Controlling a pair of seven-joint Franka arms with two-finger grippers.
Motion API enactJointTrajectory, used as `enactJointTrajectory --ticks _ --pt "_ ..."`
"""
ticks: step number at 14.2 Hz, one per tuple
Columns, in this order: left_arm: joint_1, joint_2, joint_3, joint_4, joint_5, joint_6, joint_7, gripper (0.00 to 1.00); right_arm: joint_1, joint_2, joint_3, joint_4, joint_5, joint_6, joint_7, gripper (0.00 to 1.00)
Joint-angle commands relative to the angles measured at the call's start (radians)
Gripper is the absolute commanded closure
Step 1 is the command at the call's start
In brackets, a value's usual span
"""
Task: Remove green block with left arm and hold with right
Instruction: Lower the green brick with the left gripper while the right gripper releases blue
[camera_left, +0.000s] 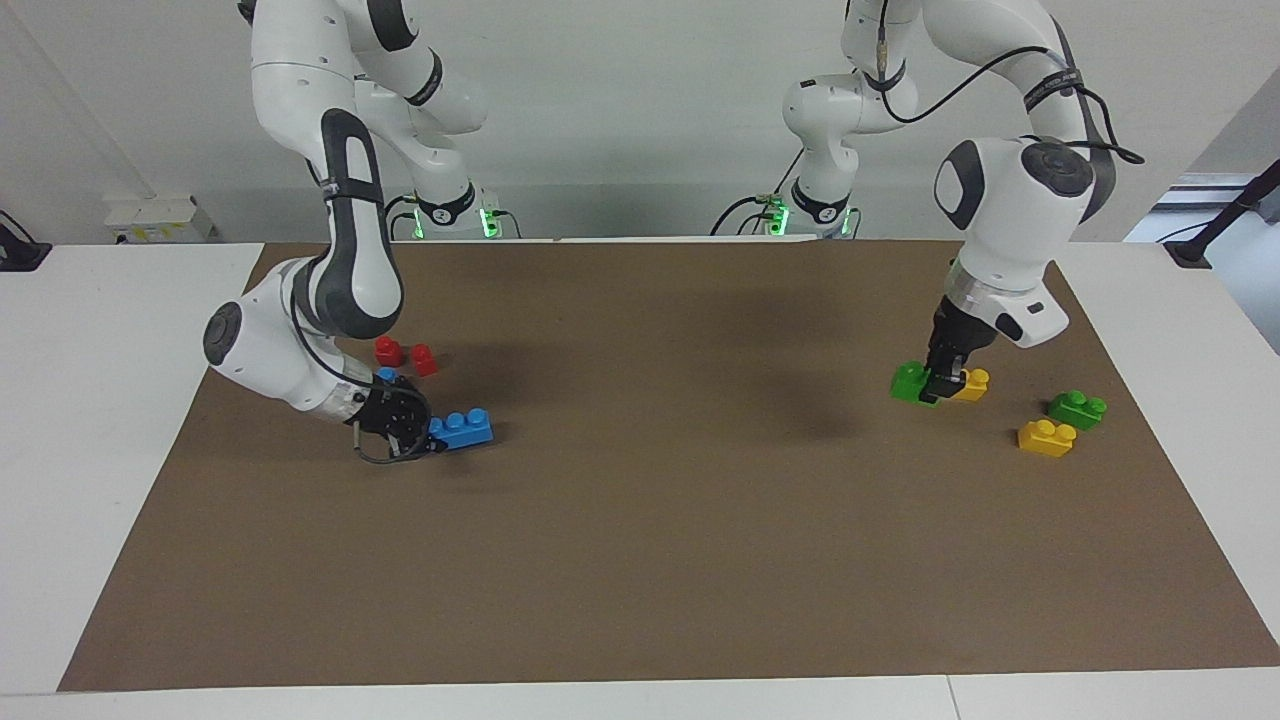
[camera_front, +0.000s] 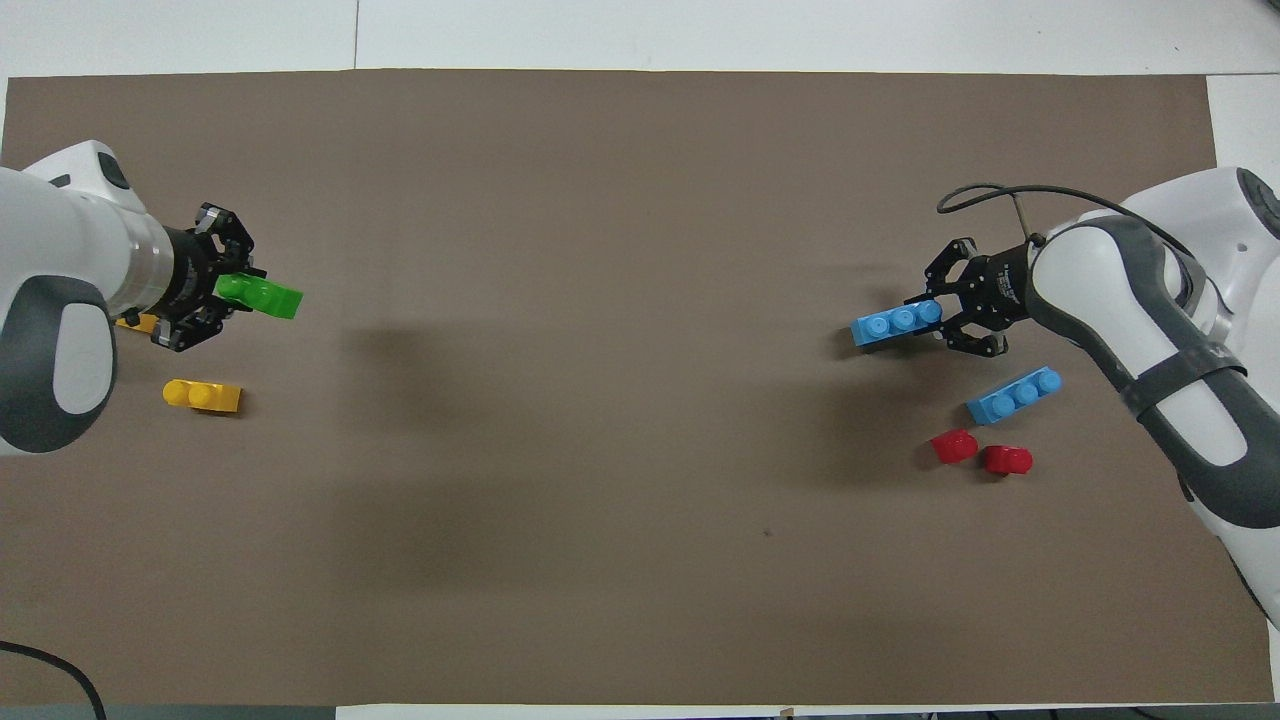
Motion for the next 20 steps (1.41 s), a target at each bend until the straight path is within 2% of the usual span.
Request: enactJointTrajectory --ticks 1,9,13,14,15,17,18,19,20 --pt "0.050 0.040 -0.009 0.004 -0.023 0.062 0.132 1.00 -0.043 -0.027 0.013 -0.025 -0.025 -0.015 -0.034 1.00" --pt "0.087 0.222 -0.006 0.021 -0.006 0.270 0.220 1.00 -0.070 -0.012 0.014 -0.039 -0.008 0.012 -0.054 1.00" --pt "0.089 0.291 -0.006 0.044 0.046 0.290 0.224 1.00 -0.065 -0.006 0.016 -0.043 0.003 0.031 -0.054 1.00" --pt "0.087 0.304 -0.006 0.049 0.058 0.290 0.224 1.00 -0.065 -0.007 0.016 -0.050 0.015 0.032 -0.054 0.97" --pt "0.087 0.316 -0.006 0.058 0.066 0.289 0.223 1.00 -0.065 -0.009 0.014 -0.053 0.027 0.034 -0.054 0.92" --pt "0.078 0.333 -0.006 0.067 0.072 0.286 0.221 1.00 -0.065 -0.010 0.014 -0.060 0.034 0.035 -0.054 0.70" --pt "0.077 0.339 -0.006 0.081 0.087 0.280 0.221 1.00 -0.065 -0.013 0.016 -0.071 0.035 0.043 -0.056 0.51" --pt "0.077 0.345 -0.006 0.084 0.092 0.280 0.223 1.00 -0.065 -0.013 0.016 -0.071 0.035 0.046 -0.056 0.39" --pt "0.077 0.347 -0.006 0.082 0.092 0.284 0.223 1.00 -0.059 -0.013 0.016 -0.070 0.035 0.054 -0.053 0.14"
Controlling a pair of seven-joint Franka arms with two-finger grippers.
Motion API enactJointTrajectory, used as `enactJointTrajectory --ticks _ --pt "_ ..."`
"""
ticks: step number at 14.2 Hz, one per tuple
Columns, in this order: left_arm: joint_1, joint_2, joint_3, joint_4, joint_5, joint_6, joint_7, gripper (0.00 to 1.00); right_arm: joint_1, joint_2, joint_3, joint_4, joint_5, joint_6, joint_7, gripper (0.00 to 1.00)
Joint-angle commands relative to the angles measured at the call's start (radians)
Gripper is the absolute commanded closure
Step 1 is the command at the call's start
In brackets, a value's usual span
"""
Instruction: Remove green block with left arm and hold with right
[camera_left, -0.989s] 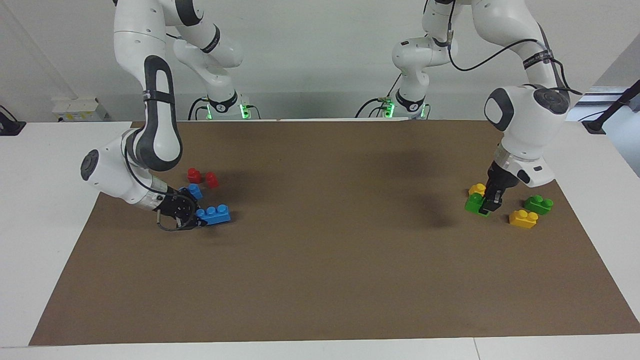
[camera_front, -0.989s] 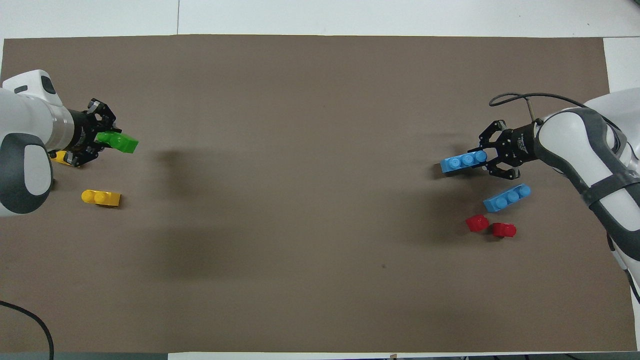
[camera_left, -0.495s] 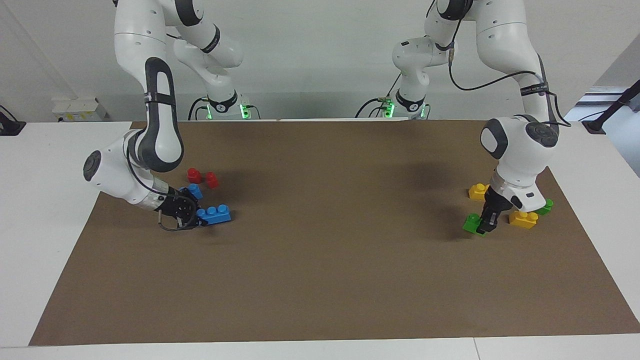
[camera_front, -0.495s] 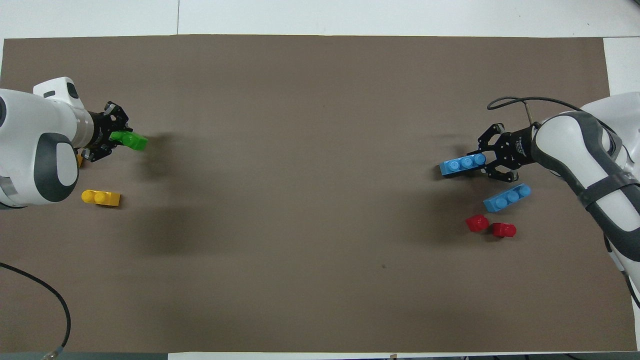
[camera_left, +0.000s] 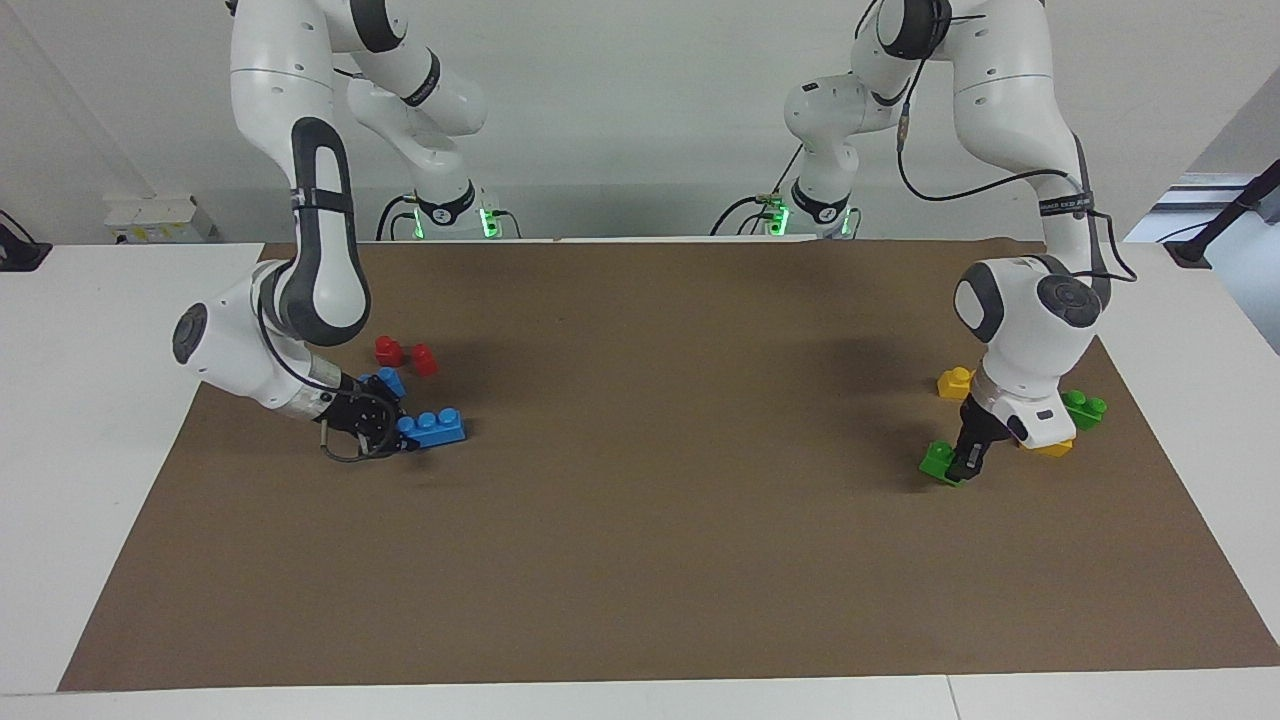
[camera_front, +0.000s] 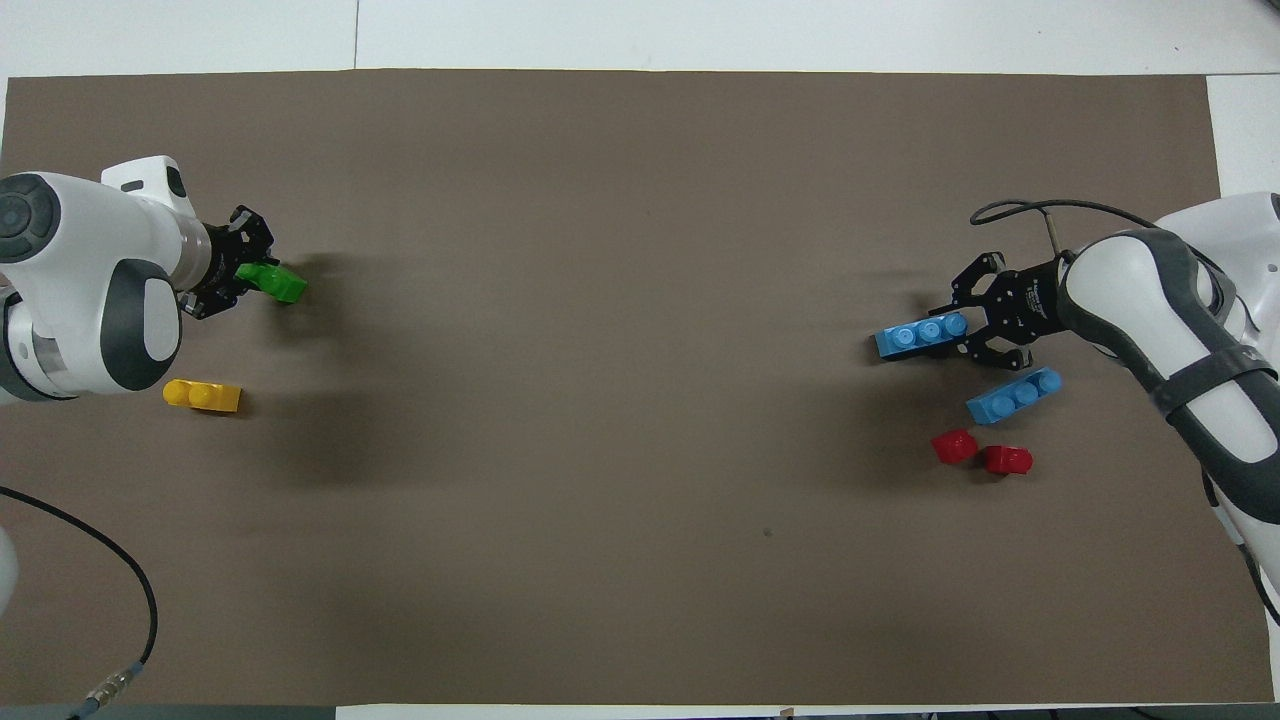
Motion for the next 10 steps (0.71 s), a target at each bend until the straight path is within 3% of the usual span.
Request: enactJointTrajectory --ticks 1,2,4,10 --pt "0.001 0.028 0.000 0.029 0.020 0.008 0.013 1.00 -0.008 -0.011 0.013 -0.018 0.023 0.036 -0.021 0.09" --pt "0.001 0.029 0.000 0.029 0.022 0.011 0.015 1.00 -0.005 -0.011 0.013 -0.011 0.023 0.032 -0.012 0.06" --pt "0.000 0.029 0.000 0.029 0.033 0.012 0.020 0.00 -0.002 -0.015 0.015 0.021 0.021 0.003 0.043 0.03" --pt "-0.002 0.031 -0.002 0.058 0.040 -0.018 0.033 0.00 0.030 -0.102 0.015 0.123 -0.070 -0.152 0.065 0.00"
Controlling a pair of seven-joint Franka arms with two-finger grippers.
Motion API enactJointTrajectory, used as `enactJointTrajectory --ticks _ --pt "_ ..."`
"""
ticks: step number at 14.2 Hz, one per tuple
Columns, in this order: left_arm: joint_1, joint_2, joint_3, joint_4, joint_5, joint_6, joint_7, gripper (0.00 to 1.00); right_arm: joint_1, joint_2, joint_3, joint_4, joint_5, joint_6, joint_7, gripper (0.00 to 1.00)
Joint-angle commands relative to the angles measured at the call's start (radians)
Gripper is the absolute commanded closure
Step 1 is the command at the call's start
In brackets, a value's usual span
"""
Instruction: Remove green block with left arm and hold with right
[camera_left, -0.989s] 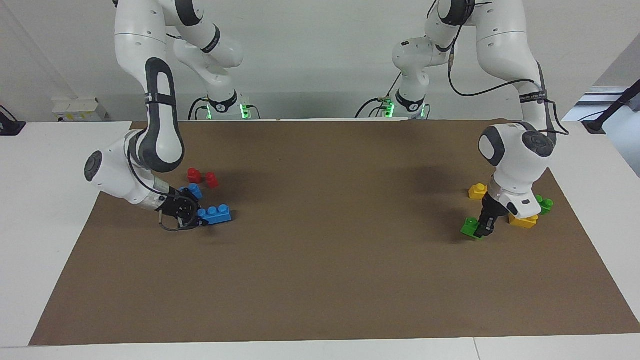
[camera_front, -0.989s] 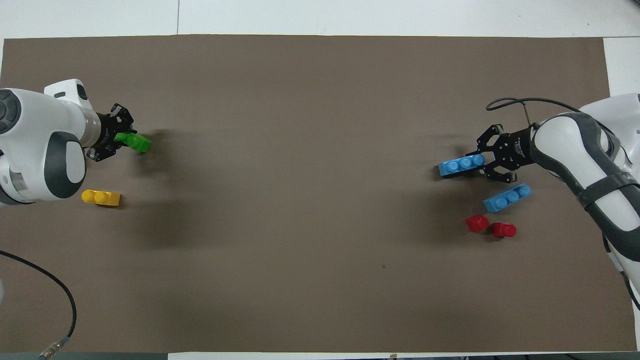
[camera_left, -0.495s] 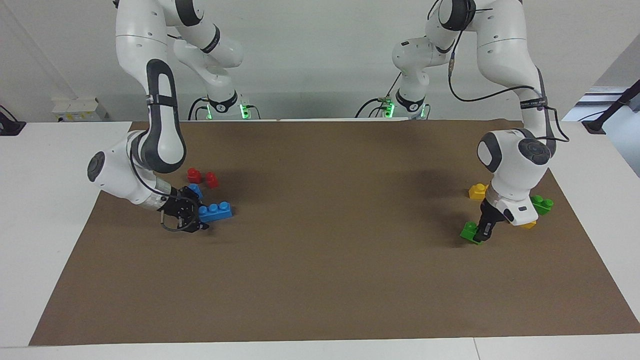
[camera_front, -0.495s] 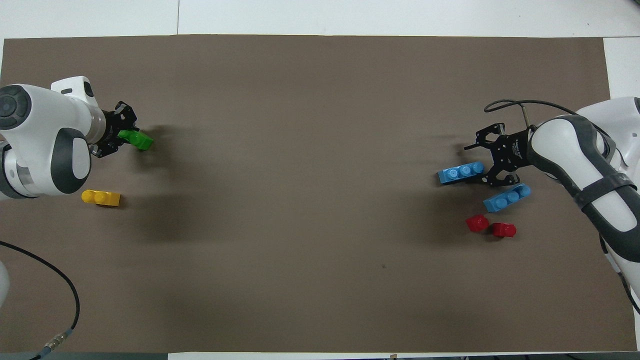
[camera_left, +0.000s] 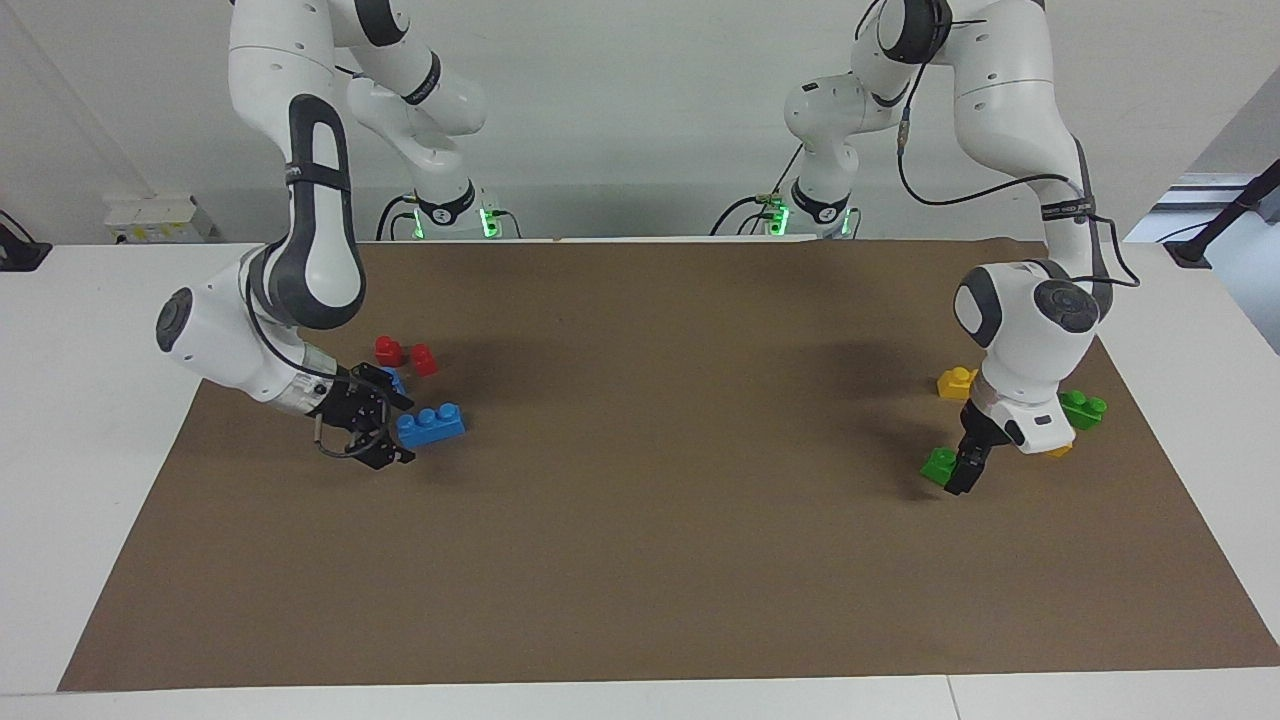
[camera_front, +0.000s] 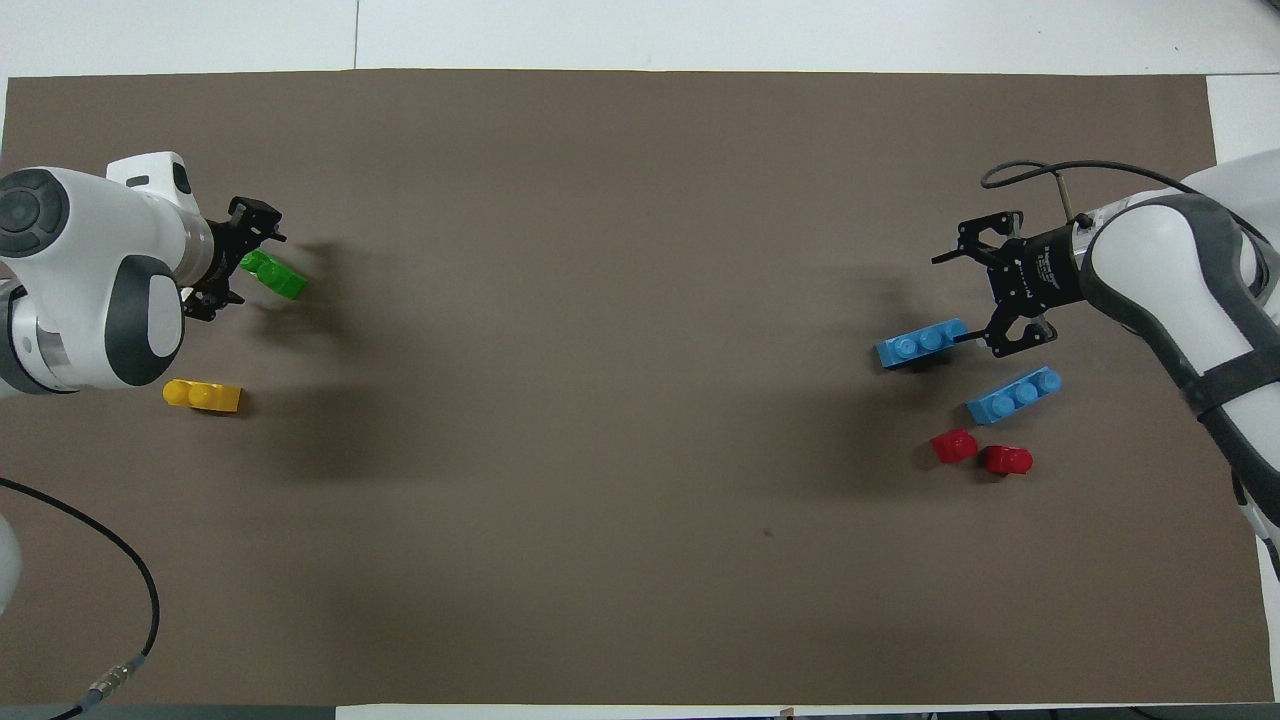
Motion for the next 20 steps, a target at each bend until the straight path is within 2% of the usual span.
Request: enactJointTrajectory --ticks 1,3,6,8,11,13,16,20 --pt "-0.002 0.018 0.000 0.067 0.016 -0.057 0.014 0.00 0.022 -0.075 0.005 0.019 -0.087 -0.054 0.003 0.00" --pt "-0.005 0.018 -0.002 0.128 0.018 -0.150 0.017 0.00 0.030 -0.132 0.004 0.019 -0.109 -0.088 -0.090 0.00" --pt "-0.008 -0.002 -0.006 0.168 0.021 -0.216 0.016 0.00 0.066 -0.213 0.009 0.048 -0.302 -0.147 -0.295 0.00" --pt "-0.007 -0.046 -0.011 0.188 0.021 -0.308 0.027 0.00 0.068 -0.245 0.012 0.097 -0.361 -0.228 -0.447 0.00" --pt "-0.007 -0.106 -0.022 0.238 0.016 -0.475 0.196 0.00 0.074 -0.302 0.018 0.123 -0.447 -0.295 -0.662 0.00" --pt "-0.007 -0.132 -0.042 0.282 0.016 -0.561 0.278 0.00 0.073 -0.327 0.018 0.143 -0.453 -0.342 -0.777 0.00" --pt "-0.008 -0.193 -0.049 0.285 0.018 -0.660 0.426 0.00 0.067 -0.327 0.018 0.168 -0.479 -0.369 -0.876 0.00" --pt "-0.003 -0.304 -0.056 0.277 0.004 -0.753 0.701 0.00 0.059 -0.325 0.016 0.166 -0.482 -0.367 -0.879 0.00"
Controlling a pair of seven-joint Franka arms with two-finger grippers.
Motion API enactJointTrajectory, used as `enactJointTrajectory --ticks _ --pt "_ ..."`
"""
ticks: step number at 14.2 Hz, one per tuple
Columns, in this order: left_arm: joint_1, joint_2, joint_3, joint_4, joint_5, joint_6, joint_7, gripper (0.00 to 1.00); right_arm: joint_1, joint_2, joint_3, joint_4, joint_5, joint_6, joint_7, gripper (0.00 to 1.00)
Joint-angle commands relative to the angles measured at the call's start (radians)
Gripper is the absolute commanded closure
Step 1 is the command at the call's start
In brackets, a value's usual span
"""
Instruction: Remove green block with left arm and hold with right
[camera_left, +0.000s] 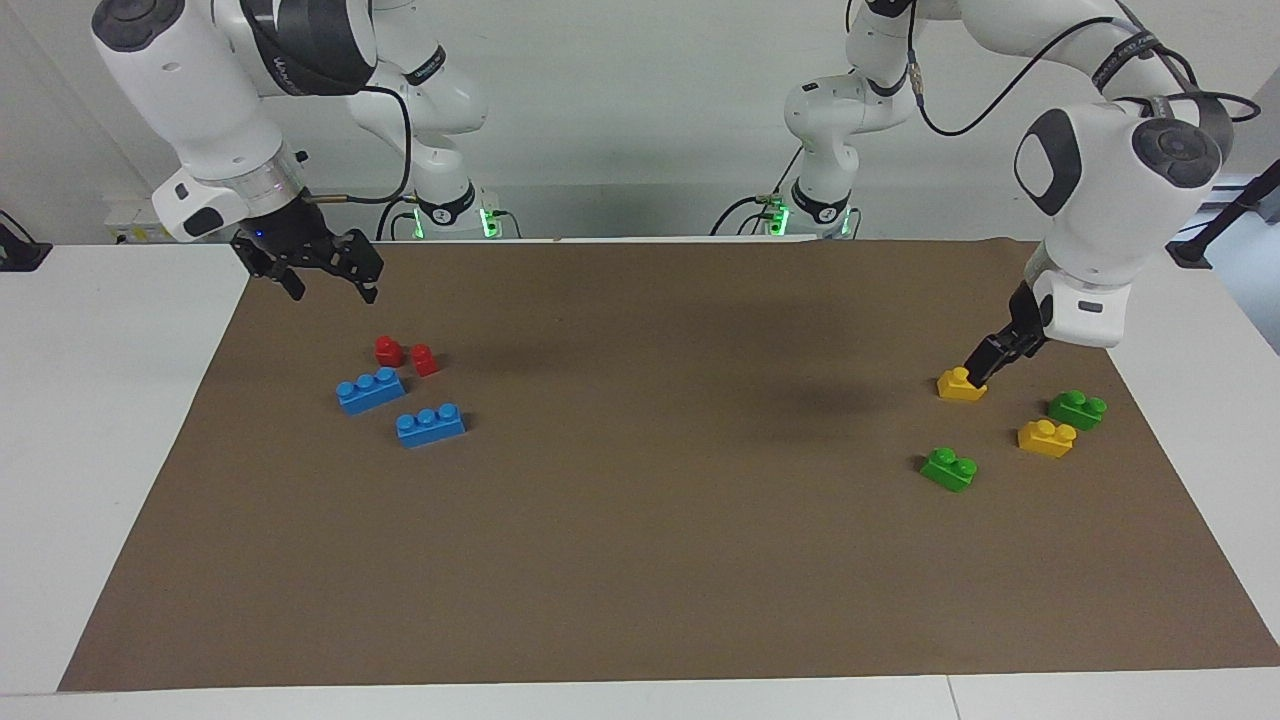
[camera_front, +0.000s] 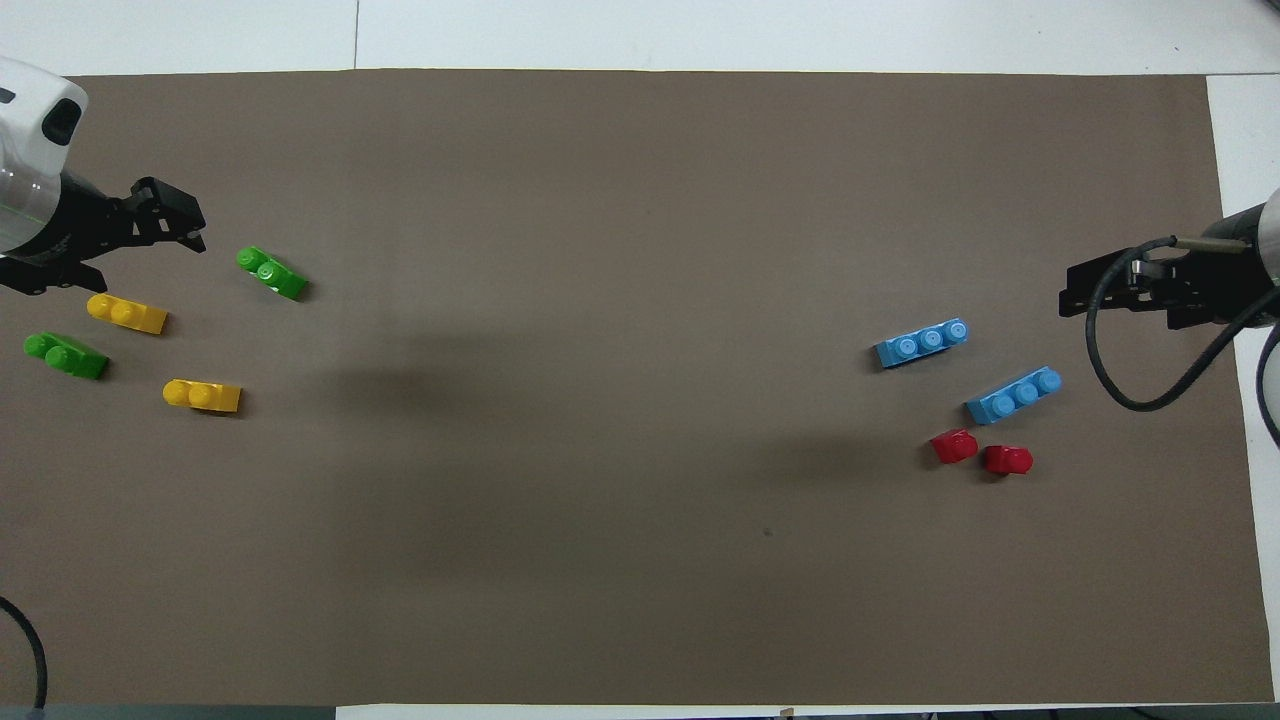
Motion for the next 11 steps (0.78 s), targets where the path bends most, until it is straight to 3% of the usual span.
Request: enactJointTrajectory --ticks 1,7,11 --pt "-0.001 -0.085 0.001 -0.009 -0.008 -0.096 0.188 0.00 -0.013 0.008 0.006 0.013 -0.019 -0.012 -0.028 0.00" --pt "-0.005 -0.207 0.001 -0.068 -0.064 -0.156 0.276 0.00 -0.013 0.008 0.004 0.015 -0.038 -0.002 -0.028 0.00" --pt "-0.005 -0.225 0.001 -0.075 -0.097 -0.153 0.286 0.00 -0.011 0.011 0.006 0.021 -0.068 -0.001 -0.079 0.00"
